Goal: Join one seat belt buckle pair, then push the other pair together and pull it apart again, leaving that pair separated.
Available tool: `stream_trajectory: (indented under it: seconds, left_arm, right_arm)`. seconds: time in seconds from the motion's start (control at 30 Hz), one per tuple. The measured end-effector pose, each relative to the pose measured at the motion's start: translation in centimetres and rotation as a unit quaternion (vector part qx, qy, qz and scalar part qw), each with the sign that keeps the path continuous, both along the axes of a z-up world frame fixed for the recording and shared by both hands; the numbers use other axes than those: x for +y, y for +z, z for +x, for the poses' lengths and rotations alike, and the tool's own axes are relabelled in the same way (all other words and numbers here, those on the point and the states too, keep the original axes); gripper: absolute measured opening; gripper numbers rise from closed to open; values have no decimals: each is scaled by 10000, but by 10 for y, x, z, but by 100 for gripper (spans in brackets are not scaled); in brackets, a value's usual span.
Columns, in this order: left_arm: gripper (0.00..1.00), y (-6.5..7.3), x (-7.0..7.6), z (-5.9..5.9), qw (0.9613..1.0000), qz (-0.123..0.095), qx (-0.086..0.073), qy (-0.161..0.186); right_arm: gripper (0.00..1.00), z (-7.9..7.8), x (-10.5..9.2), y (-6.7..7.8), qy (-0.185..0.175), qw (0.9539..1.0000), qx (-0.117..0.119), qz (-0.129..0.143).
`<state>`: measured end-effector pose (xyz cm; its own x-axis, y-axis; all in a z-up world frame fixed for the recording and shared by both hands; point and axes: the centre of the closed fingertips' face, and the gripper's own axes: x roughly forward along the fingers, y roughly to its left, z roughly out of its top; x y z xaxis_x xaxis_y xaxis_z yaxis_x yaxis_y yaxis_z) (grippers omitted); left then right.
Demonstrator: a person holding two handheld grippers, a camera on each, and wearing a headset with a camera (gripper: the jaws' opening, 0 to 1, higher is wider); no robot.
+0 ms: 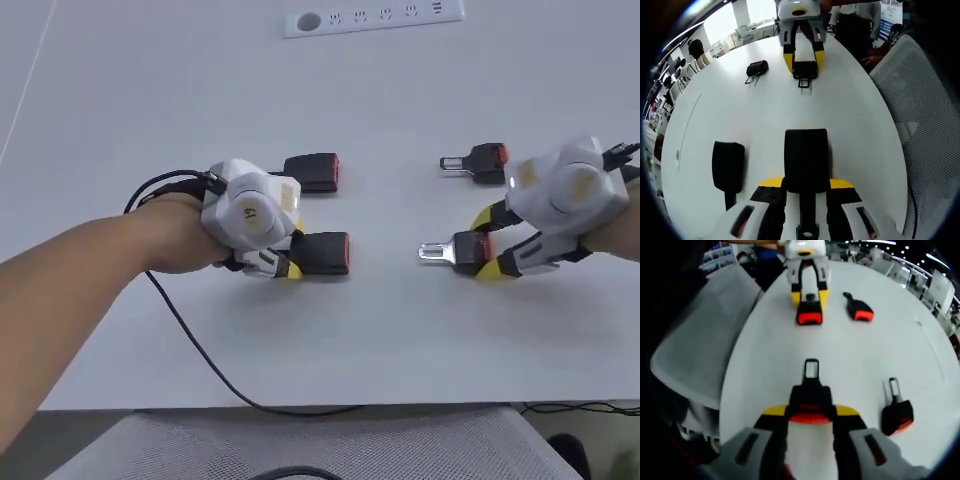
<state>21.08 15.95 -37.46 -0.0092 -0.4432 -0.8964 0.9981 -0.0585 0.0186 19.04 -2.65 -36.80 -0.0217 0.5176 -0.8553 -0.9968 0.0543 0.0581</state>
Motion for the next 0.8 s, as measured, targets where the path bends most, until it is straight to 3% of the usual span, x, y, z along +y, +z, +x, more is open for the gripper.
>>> stream_trajectory:
  seconds: [0.8]
  left_arm:
    - [31,0,0,-1,10000,37,11,62]
  right_arm:
    - [35,1,60,1,-169,9989,-4,441]
